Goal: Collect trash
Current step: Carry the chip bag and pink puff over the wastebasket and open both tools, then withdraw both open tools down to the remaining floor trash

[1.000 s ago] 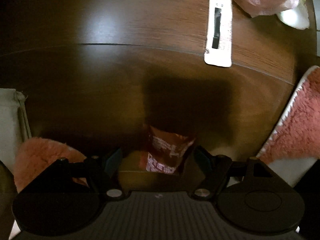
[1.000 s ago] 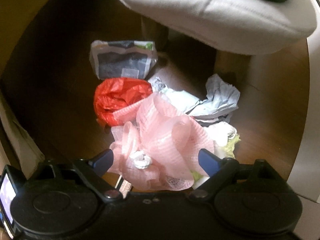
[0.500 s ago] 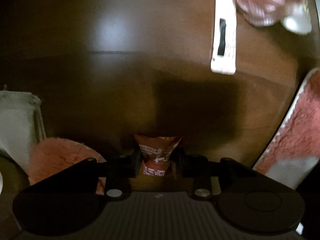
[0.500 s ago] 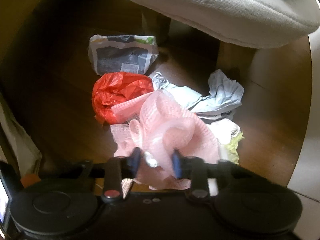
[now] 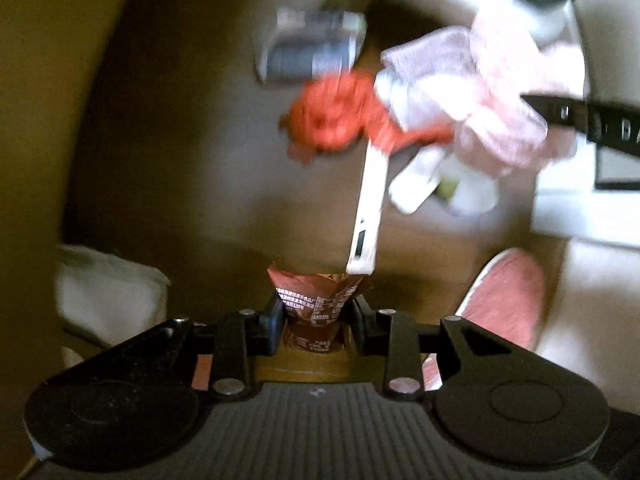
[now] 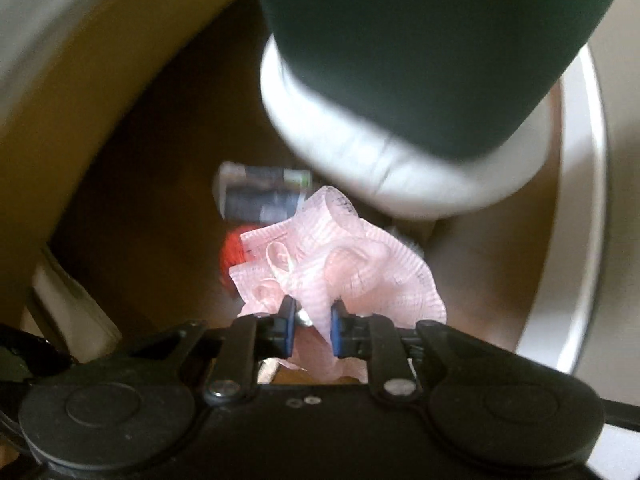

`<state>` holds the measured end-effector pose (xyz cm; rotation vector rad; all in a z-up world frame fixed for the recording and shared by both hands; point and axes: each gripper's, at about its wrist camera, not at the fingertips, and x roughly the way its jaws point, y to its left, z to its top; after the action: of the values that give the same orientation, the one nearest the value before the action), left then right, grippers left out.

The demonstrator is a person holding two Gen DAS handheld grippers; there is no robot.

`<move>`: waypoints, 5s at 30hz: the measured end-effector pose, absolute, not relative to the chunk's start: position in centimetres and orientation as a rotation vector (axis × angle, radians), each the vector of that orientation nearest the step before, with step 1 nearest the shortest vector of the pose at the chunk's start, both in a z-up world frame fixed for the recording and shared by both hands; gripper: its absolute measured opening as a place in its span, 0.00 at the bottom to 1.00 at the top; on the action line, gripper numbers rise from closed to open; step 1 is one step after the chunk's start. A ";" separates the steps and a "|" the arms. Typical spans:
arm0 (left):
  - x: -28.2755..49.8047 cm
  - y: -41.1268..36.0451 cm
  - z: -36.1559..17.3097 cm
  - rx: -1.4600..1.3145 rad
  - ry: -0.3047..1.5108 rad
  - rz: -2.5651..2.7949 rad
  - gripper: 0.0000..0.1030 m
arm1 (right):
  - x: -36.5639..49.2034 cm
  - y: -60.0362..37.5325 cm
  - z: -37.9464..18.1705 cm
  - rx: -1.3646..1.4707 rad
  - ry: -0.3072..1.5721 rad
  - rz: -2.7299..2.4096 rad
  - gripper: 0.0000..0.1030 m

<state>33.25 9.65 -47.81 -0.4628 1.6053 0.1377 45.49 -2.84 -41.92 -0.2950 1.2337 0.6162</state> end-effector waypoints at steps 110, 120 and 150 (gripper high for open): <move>33.4 5.3 -6.6 -0.109 0.959 0.047 0.59 | 33.1 -10.5 -7.1 -0.110 0.740 0.426 0.68; 33.3 4.6 -11.0 -0.067 1.016 0.063 0.75 | 33.7 -10.8 -12.7 -0.117 0.830 0.443 0.81; 48.7 8.0 -51.4 -0.012 1.453 -0.017 0.87 | 49.1 -7.9 -50.8 -0.381 1.392 0.459 0.92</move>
<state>48.72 7.98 -51.39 -0.0121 1.4526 -0.0170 49.11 -7.95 -50.78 -0.3805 1.3922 0.4591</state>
